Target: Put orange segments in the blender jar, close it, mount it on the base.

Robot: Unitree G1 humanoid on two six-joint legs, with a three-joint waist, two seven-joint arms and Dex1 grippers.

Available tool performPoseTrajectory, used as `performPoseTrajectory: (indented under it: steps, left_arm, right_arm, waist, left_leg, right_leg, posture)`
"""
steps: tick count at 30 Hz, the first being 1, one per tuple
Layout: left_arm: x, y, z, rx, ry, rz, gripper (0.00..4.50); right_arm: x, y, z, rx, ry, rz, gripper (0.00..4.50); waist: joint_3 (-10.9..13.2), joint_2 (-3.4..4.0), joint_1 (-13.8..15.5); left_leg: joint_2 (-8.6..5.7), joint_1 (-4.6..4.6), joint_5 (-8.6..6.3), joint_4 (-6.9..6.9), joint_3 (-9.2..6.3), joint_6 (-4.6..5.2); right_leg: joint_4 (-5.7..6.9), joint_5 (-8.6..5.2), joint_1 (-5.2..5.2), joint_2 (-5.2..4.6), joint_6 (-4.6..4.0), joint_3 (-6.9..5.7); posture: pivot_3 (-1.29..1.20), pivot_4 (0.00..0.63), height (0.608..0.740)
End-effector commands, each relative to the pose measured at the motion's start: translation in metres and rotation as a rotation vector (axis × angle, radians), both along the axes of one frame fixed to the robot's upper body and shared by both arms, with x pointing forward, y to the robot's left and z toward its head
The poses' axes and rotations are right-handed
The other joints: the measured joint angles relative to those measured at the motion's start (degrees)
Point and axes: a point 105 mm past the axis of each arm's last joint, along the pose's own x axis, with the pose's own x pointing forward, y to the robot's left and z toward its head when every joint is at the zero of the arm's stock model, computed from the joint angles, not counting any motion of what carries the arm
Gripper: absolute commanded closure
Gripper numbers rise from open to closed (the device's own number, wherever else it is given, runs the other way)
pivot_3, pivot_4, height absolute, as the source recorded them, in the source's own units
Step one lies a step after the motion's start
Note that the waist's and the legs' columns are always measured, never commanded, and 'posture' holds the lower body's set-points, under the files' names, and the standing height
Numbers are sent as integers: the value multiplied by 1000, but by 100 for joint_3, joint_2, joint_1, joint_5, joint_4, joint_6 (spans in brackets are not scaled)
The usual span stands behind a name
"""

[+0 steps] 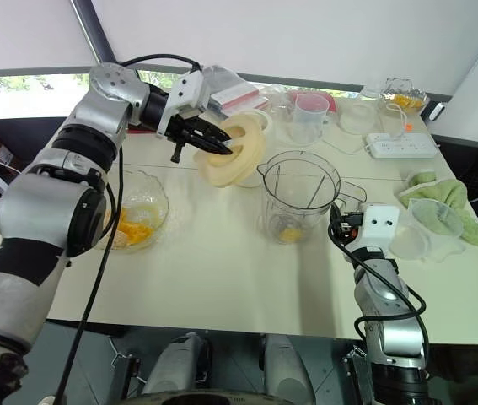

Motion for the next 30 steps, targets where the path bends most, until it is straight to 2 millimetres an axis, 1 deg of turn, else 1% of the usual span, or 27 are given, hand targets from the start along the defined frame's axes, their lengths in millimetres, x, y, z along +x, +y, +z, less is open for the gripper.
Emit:
performPoseTrajectory:
  steps: [1,2,3,4,5,6,12,16,20,24,30]
  left_arm:
    - [-6,-12,33,-69,-71,-49,4276]
    - [-6,-13,34,-72,-71,-51,4276]
    - [-7,-13,35,-74,-71,-52,4276]
    - [-7,-14,36,-76,-72,-54,4276]
    - [-7,-15,37,-79,-71,-56,4276]
    - [-7,-17,38,-81,-71,-59,4276]
    - [-14,-29,47,-81,-67,-102,4276]
    - [-23,-48,56,-79,-56,-159,4276]
    - [-30,-66,60,-44,-62,-201,4276]
    - [-34,-86,48,33,-74,-219,4276]
    - [-36,-106,19,138,-83,-226,4276]
  right_arm:
    - [3,-5,14,-5,-66,-26,1709]
    - [4,-4,15,-4,-68,-27,1987]
    - [5,-4,15,-2,-70,-29,2377]
    - [6,-3,14,-1,-72,-30,2821]
    - [6,-3,14,1,-74,-30,3356]
    - [7,-2,14,3,-75,-27,3555]
    - [10,5,17,9,-86,-6,3555]
    - [11,8,14,8,-82,3,3555]
    - [12,11,13,9,-84,5,3555]
    - [8,10,11,7,-84,-1,3555]
    - [-2,6,10,7,-89,-38,3555]
  waist:
    - [1,2,-6]
    - [2,4,-9]
    - [5,9,-10]
    - [7,12,-11]
    - [6,15,-16]
    - [7,15,-14]
    - [8,15,-6]
    - [9,14,-14]
    - [9,15,-31]
    - [9,16,-33]
    - [9,16,-23]
  left_leg:
    - [0,0,0,0,0,0]
    - [0,0,0,0,-1,0]
    - [0,1,0,0,-1,0]
    - [0,1,0,0,-1,0]
    - [0,1,0,0,-1,0]
    - [0,2,0,-1,-1,0]
    - [0,0,0,-1,-1,0]
    - [-1,0,0,0,-1,0]
    - [0,1,0,-1,-3,0]
    - [0,3,0,-2,-4,1]
    - [0,2,-1,-3,-4,3]
  right_leg:
    - [0,0,0,0,0,0]
    - [0,0,0,0,0,0]
    - [1,0,0,0,0,0]
    - [1,0,-1,1,0,0]
    - [1,0,-1,1,0,0]
    - [1,0,-1,1,0,1]
    - [1,0,-1,1,1,1]
    - [0,-1,-1,1,1,0]
    - [0,-1,-1,3,1,1]
    - [1,-1,-1,5,0,1]
    - [0,-2,-2,5,0,2]
  posture:
    - [0,150,740]
    - [0,150,740]
    - [0,150,740]
    - [0,150,740]
    - [0,150,740]
    - [0,150,740]
    - [0,150,740]
    - [0,150,740]
    - [0,150,740]
    - [0,150,740]
    - [0,150,740]
